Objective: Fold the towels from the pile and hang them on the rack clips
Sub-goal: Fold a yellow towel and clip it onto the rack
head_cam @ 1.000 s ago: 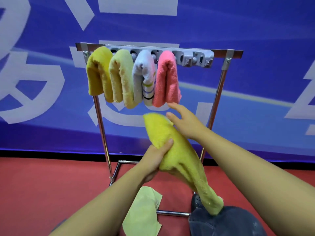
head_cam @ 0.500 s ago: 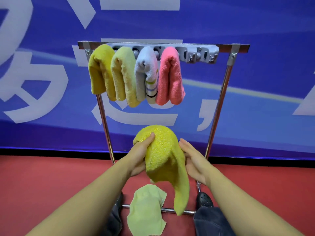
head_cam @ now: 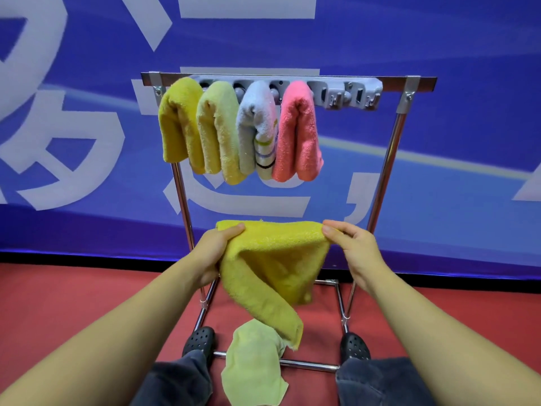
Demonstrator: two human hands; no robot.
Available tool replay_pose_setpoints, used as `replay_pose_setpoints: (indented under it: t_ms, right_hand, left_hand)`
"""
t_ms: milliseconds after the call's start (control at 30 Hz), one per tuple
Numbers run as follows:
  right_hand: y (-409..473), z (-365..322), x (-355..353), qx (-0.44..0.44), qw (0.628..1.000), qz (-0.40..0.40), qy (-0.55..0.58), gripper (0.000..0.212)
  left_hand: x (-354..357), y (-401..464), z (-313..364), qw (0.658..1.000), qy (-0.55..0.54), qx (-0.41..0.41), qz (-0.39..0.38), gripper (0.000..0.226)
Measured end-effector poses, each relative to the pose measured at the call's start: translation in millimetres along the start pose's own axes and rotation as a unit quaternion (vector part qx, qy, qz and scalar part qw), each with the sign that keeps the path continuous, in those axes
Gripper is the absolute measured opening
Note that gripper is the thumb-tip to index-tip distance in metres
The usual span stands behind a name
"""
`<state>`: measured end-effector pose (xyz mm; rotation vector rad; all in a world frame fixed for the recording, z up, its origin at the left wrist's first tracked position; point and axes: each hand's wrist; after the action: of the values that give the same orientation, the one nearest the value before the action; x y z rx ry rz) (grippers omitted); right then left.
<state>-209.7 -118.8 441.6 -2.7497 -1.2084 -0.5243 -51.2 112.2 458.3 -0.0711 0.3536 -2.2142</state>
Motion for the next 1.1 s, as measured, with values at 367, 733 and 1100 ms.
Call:
replay_pose_setpoints:
  t_ms: [367, 733, 1100]
  right_hand:
    - [5, -16, -19, 0.338, 0.939, 0.005, 0.066, 0.022]
    - [7, -26, -33, 0.232, 0.956, 0.055, 0.169, 0.019]
    - [7, -34, -30, 0.036, 0.997, 0.060, -0.024, 0.018]
  left_hand:
    - [-27, 16, -6, 0.995, -0.093, -0.017, 0.005, 0.022]
    - [-41, 15, 0, 0.970, 0.200, 0.110, 0.085, 0.023]
    - [-40, 20, -6, 0.927, 0.308, 0.176, 0.125, 0.024]
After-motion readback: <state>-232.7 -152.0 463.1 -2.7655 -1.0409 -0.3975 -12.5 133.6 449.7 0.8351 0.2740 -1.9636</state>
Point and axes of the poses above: each hand's wrist, its own y-axis towards the middle knuckle, its own x-axis out of the palm, z = x × y, and after that the axes turned 15 degrees about y, right-handed
